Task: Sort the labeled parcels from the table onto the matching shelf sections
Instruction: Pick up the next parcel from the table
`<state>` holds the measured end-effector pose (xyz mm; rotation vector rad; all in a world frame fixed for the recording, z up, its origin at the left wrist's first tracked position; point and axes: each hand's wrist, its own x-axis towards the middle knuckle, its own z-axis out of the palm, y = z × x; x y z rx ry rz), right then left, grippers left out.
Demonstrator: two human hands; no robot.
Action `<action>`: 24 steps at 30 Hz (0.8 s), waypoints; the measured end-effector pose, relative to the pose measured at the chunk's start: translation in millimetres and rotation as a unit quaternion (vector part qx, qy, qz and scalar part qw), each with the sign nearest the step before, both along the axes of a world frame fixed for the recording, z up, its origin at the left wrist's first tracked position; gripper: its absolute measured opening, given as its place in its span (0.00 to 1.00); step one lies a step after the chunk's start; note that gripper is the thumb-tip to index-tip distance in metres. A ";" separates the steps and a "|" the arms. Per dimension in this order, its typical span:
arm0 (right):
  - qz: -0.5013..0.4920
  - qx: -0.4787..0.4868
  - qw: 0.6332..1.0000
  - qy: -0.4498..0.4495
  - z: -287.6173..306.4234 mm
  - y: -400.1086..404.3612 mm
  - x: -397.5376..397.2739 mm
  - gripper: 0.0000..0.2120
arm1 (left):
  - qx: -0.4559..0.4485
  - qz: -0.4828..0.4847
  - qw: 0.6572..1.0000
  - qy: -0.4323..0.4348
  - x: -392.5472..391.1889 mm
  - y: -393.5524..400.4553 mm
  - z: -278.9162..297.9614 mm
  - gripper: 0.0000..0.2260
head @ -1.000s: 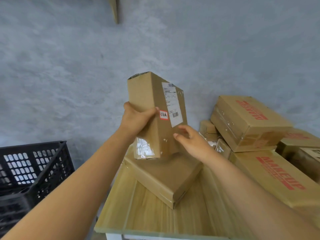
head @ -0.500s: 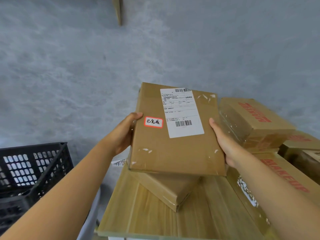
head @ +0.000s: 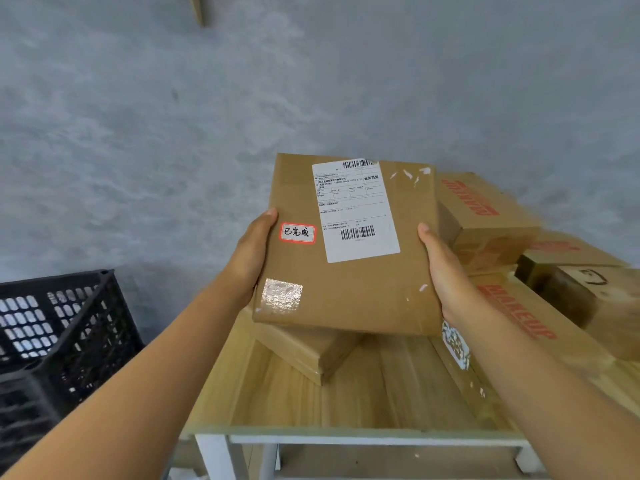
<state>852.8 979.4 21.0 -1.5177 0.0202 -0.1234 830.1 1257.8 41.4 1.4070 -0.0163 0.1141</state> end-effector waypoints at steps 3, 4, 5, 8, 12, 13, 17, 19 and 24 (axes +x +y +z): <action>0.003 -0.002 1.000 0.012 -5.2 -5.6 -18.0 0.12 | 0.009 0.001 1.000 0.006 -14.2 -4.6 -7.1 0.22; 0.000 -0.003 1.000 0.016 -6.2 -8.1 -25.0 0.14 | 0.012 -0.002 1.000 0.006 -18.9 -6.2 -8.7 0.22; -0.004 -0.004 1.000 0.017 -6.4 -11.1 -33.2 0.17 | 0.015 -0.005 1.000 0.006 -23.8 -8.2 -9.3 0.22; -0.036 -0.021 0.999 0.012 -2.5 -24.2 -61.7 0.24 | 0.024 -0.010 1.000 0.008 -35.1 -19.9 -6.7 0.22; -0.094 -0.040 0.995 0.003 3.5 -53.4 -109.3 0.20 | 0.037 -0.057 0.998 0.008 -49.4 -50.6 -1.1 0.22; -0.115 -0.037 0.993 0.006 2.9 -60.5 -124.1 0.21 | 0.039 -0.073 0.996 0.012 -55.0 -59.3 -1.6 0.22; -0.207 -0.054 0.977 -0.004 -9.9 -84.8 -192.2 0.26 | 0.052 -0.137 0.988 0.040 -83.3 -91.3 -14.7 0.24; -0.235 -0.062 0.970 0.007 -18.1 -93.2 -230.4 0.32 | 0.048 -0.167 0.983 0.055 -102.3 -108.1 -23.5 0.23; -0.318 -0.060 0.946 0.025 -24.9 -129.0 -322.5 0.30 | 0.027 -0.232 0.970 0.063 -153.3 -169.7 -34.4 0.22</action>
